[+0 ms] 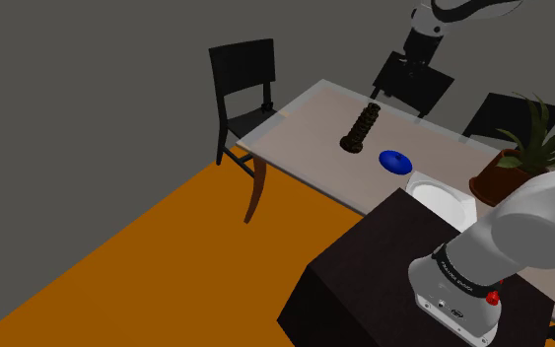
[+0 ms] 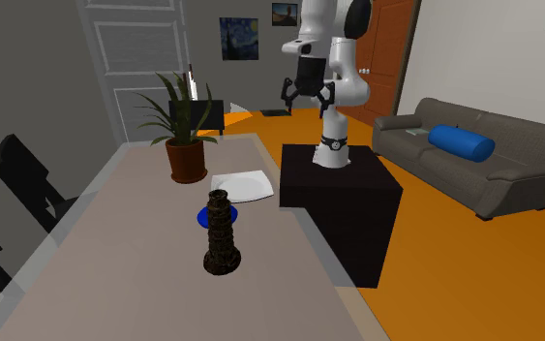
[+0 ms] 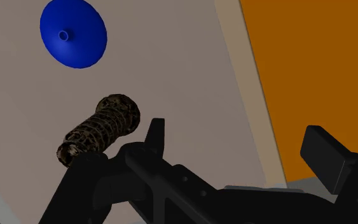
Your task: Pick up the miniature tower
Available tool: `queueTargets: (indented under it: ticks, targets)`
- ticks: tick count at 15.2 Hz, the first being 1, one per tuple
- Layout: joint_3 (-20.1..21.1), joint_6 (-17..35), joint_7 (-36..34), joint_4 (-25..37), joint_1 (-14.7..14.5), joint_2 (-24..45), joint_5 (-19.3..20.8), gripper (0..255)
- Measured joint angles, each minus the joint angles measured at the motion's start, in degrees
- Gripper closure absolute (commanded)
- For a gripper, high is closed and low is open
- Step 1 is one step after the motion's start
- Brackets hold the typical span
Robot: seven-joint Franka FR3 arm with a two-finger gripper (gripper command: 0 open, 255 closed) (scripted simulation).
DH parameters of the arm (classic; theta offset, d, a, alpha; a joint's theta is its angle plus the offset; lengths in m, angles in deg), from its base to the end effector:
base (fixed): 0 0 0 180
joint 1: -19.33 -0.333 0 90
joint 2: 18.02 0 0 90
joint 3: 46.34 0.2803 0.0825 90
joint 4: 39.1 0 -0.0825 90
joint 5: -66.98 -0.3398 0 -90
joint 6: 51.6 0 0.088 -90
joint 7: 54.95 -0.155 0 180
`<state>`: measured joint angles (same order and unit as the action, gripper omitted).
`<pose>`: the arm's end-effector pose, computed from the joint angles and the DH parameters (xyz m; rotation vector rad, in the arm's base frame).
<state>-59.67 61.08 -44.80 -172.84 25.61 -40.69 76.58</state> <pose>0.3789 -0.1552 0.4213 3.0694 -0.1312 0.0063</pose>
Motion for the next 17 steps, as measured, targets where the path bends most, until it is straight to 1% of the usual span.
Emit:
queueTargets:
  ticks: [3, 7, 9, 12, 13, 17]
  targets:
    - [-3.08, 3.40, 3.33, 2.52, 0.67, 5.37, -1.23, 0]
    - [-6.36, 7.70, 7.66, 6.03, 1.29, 12.97, -4.31, 0]
    - [-7.71, 9.82, 10.05, 8.41, 1.59, 17.52, -6.65, 0]
    - [-9.28, 11.38, 13.98, 13.01, 2.56, 24.07, -10.69, 0]
    - [-9.66, 12.16, 15.37, 14.17, 3.05, 26.24, -12.14, 0]
    - [-10.07, 12.83, 20.64, 22.23, 5.81, 36.12, -18.58, 0]
